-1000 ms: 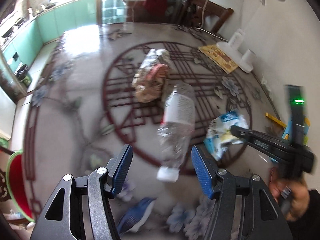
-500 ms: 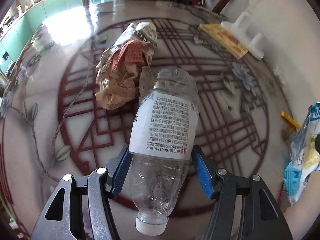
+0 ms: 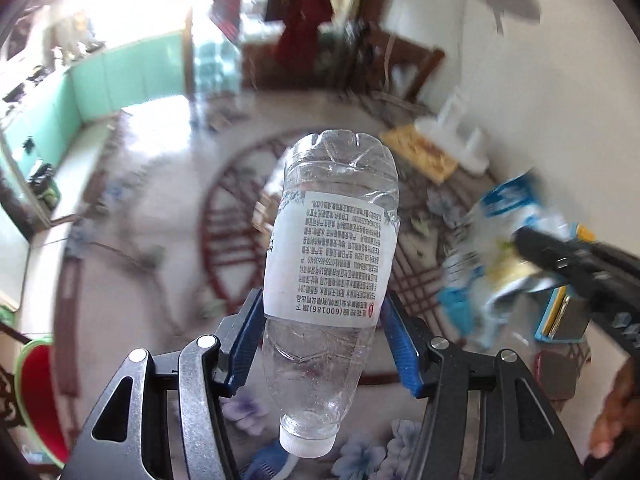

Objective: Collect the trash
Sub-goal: 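Carry plastic bottle and snack bag over the red bucket with both tools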

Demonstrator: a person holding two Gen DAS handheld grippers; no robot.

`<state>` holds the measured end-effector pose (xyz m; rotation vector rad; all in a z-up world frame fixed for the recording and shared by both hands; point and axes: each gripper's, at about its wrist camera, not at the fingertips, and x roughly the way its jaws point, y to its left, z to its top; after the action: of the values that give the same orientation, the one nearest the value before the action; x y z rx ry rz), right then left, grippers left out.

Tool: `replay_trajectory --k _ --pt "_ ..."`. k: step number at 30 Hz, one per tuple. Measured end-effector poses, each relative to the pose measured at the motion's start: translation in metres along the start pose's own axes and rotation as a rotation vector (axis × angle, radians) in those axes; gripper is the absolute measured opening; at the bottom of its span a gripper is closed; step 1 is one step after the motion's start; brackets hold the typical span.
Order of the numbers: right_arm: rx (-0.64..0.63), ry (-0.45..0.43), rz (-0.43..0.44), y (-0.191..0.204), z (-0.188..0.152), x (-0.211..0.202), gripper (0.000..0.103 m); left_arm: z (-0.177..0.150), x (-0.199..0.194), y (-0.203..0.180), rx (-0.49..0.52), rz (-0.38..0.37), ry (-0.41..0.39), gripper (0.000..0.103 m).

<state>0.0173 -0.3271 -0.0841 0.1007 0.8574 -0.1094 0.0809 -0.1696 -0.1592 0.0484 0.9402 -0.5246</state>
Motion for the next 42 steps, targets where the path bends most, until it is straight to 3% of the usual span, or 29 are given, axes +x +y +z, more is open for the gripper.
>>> replay_trajectory --k 5,12,20,42 --pt "-0.071 -0.044 0.032 0.038 0.009 -0.009 0.008 0.000 -0.053 0.038 -0.066 0.120 -0.102 0.057" --pt "-0.145 -0.086 0.071 0.083 0.018 -0.018 0.008 -0.010 -0.104 0.105 -0.184 0.211 -0.161 0.057" --pt "-0.182 -0.111 0.093 0.120 0.021 -0.024 0.008 -0.031 -0.139 0.141 -0.218 0.220 -0.185 0.057" --pt "-0.206 -0.127 0.068 0.171 0.013 -0.038 0.008 -0.039 -0.168 0.166 -0.219 0.197 -0.199 0.057"
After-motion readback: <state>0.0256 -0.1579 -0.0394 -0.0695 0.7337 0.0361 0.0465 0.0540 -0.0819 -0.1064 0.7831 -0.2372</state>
